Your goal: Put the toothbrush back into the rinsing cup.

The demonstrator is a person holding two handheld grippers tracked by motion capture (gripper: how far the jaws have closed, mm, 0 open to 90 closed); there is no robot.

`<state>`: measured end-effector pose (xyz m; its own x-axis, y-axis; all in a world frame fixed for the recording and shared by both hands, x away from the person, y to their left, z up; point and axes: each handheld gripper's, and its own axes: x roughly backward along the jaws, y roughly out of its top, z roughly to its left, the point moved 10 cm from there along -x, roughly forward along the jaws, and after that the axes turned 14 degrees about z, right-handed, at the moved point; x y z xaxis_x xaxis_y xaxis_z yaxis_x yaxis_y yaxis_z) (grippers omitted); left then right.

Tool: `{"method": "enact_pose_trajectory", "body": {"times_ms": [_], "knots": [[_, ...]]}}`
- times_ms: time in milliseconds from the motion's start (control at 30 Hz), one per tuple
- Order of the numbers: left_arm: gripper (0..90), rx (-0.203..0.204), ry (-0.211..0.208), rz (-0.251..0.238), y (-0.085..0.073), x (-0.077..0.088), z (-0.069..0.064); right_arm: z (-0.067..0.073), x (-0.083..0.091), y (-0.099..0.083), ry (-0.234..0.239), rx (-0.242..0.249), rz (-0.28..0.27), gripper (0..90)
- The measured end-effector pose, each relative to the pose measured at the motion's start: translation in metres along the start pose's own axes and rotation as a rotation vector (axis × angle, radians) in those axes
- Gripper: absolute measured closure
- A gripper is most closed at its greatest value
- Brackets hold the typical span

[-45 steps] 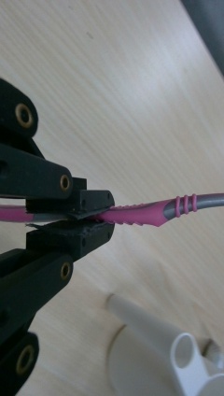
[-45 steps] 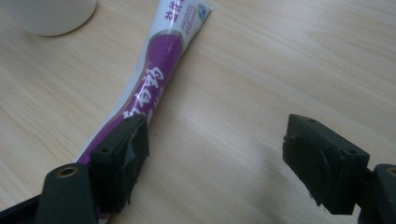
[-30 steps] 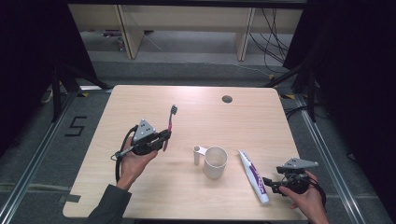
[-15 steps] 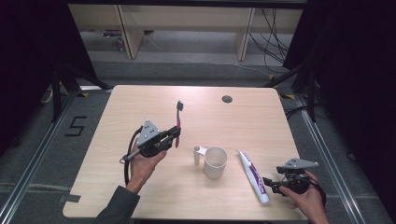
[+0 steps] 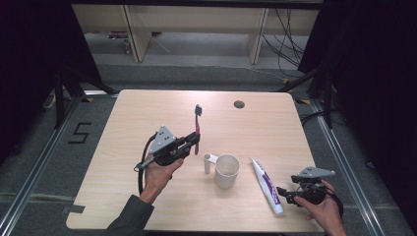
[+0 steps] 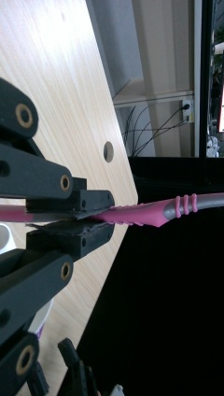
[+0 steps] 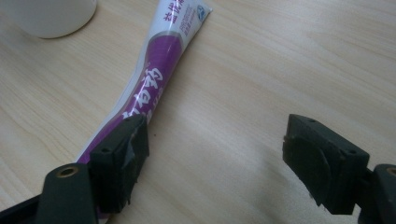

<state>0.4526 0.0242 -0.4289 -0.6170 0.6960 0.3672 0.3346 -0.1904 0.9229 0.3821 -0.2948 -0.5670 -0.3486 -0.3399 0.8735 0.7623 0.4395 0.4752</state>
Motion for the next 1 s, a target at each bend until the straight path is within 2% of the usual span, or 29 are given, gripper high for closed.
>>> {"method": "enact_pose_trajectory", "body": {"times_ms": [33, 67, 100, 167, 200, 333, 433, 533, 633, 667, 833, 867, 933, 1000], "knots": [[83.4, 0.000, -0.007, -0.005, 0.002, -0.001, -0.002, -0.003, -0.001, 0.002, -0.012, 0.034, -0.017, 23.3], [83.4, 0.000, -0.007, -0.005, 0.002, -0.001, -0.002, -0.003, -0.001, 0.002, -0.012, 0.034, -0.017, 23.3], [83.4, 0.002, -0.015, -0.010, 0.003, -0.003, -0.005, -0.001, 0.000, 0.001, -0.007, 0.011, -0.009, 23.3], [83.4, -0.003, -0.021, -0.010, 0.004, -0.004, -0.007, 0.000, -0.001, 0.001, 0.004, 0.014, -0.009, 23.3], [83.4, 0.002, -0.026, -0.010, 0.005, -0.005, -0.008, -0.002, -0.001, 0.002, -0.007, 0.031, -0.016, 23.3], [83.4, -0.005, -0.040, -0.009, 0.005, -0.010, -0.014, 0.000, 0.000, 0.001, 0.003, 0.006, -0.007, 23.3], [83.4, -0.019, -0.053, -0.012, 0.005, -0.014, -0.018, -0.001, -0.001, 0.002, 0.004, 0.025, -0.018, 23.3], [83.4, -0.017, -0.046, 0.001, 0.002, -0.019, -0.018, -0.002, 0.001, 0.001, -0.013, 0.014, -0.009, 23.3], [83.4, -0.017, -0.043, 0.003, -0.001, -0.021, -0.018, -0.001, 0.000, 0.002, -0.001, 0.017, -0.015, 23.3], [83.4, -0.017, -0.043, 0.003, -0.001, -0.021, -0.018, -0.002, 0.000, 0.001, -0.009, 0.029, -0.018, 23.3], [83.4, -0.015, -0.049, 0.012, -0.007, -0.026, -0.019, -0.002, 0.000, 0.000, -0.010, 0.023, -0.008, 23.3], [83.4, -0.013, -0.051, 0.012, -0.008, -0.026, -0.020, -0.002, 0.000, 0.002, -0.007, 0.030, -0.023, 23.4], [83.4, -0.015, -0.054, 0.012, -0.009, -0.027, -0.020, -0.001, 0.000, 0.002, -0.001, 0.015, -0.015, 23.3], [83.4, -0.013, -0.057, 0.013, -0.011, -0.029, -0.021, -0.002, 0.000, 0.001, -0.011, 0.032, -0.015, 23.3]]}}
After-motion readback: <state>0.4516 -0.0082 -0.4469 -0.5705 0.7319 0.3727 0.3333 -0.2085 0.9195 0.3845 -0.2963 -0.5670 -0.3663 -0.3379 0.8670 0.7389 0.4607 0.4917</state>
